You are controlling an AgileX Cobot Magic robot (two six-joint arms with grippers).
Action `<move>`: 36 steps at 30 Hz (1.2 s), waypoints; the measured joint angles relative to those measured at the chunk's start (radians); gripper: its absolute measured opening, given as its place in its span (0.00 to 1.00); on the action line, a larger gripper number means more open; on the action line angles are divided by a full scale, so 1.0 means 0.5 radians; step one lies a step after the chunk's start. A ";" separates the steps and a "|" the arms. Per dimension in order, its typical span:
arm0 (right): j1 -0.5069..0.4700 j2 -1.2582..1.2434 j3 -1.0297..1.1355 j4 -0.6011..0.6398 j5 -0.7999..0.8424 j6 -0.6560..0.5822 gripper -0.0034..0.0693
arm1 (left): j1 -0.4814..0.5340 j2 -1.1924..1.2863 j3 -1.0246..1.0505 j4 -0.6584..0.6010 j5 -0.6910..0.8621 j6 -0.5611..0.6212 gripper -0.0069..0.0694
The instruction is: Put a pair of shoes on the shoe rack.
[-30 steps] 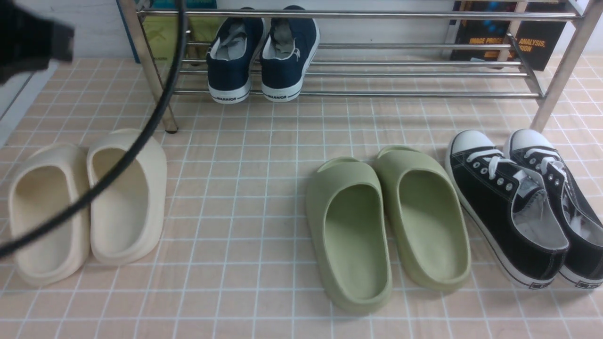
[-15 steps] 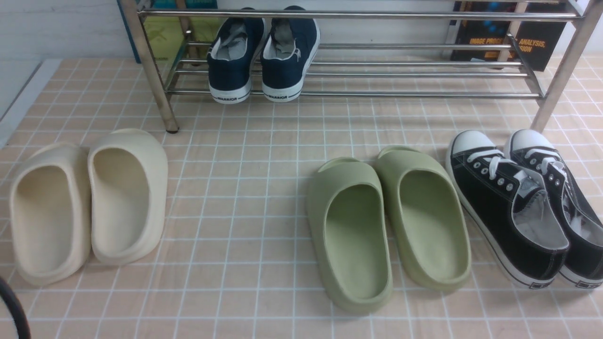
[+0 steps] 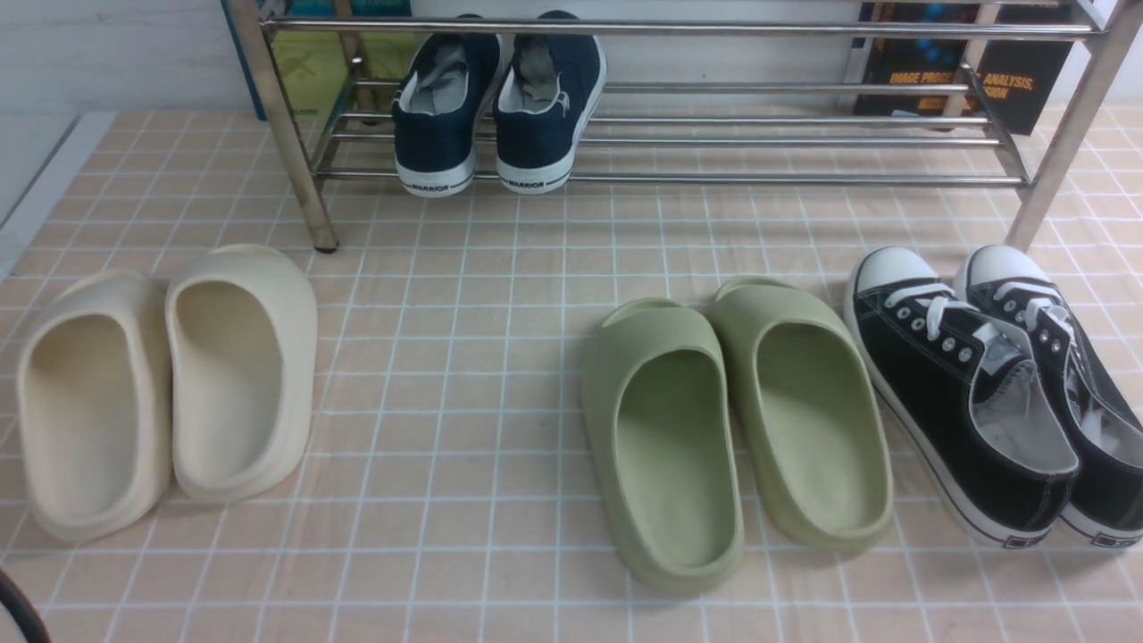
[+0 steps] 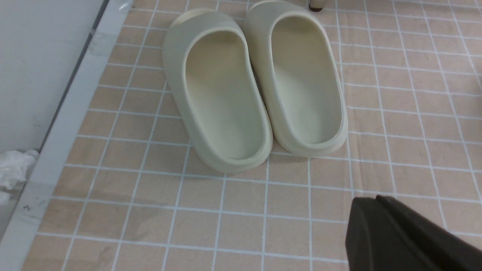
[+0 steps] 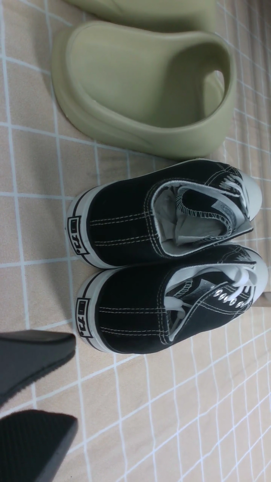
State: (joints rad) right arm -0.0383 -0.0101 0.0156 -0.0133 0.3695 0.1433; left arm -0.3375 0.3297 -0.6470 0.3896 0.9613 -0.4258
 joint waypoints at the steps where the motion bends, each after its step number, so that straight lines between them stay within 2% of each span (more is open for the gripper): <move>1: 0.000 0.000 0.000 0.000 0.000 0.000 0.38 | 0.000 0.000 0.024 0.012 -0.037 0.000 0.12; 4: 0.000 0.000 0.000 0.000 0.000 0.000 0.38 | 0.030 -0.029 0.145 0.008 -0.247 0.000 0.12; 8: 0.000 0.000 0.000 0.000 0.000 0.000 0.38 | 0.209 -0.147 0.426 -0.143 -0.759 0.085 0.12; 11: 0.000 0.000 0.000 0.000 0.000 0.000 0.38 | 0.450 -0.330 0.795 -0.426 -1.324 0.369 0.12; 13: 0.000 0.000 0.000 0.000 0.000 0.000 0.38 | 0.532 -0.440 0.997 -0.513 -1.551 0.583 0.12; 15: 0.000 0.000 0.000 0.000 0.000 0.000 0.38 | 0.586 -0.548 1.155 -0.553 -1.641 0.744 0.12; 17: 0.000 0.000 0.000 0.002 0.000 0.000 0.38 | 0.637 -0.638 1.261 -0.589 -1.652 0.820 0.12; 23: 0.000 0.000 0.000 0.002 0.000 0.000 0.38 | 0.738 -0.682 1.349 -0.638 -1.520 0.787 0.12; 30: 0.000 0.000 0.000 0.002 0.000 0.000 0.38 | 0.745 -0.682 1.349 -0.606 -1.430 0.750 0.12; 36: 0.000 0.000 0.000 0.002 0.000 0.000 0.38 | 0.745 -0.682 1.347 -0.557 -1.215 0.653 0.12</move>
State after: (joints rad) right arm -0.0383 -0.0101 0.0156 -0.0124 0.3695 0.1433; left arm 0.0351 -0.0115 0.0266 0.1110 0.3541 -0.0993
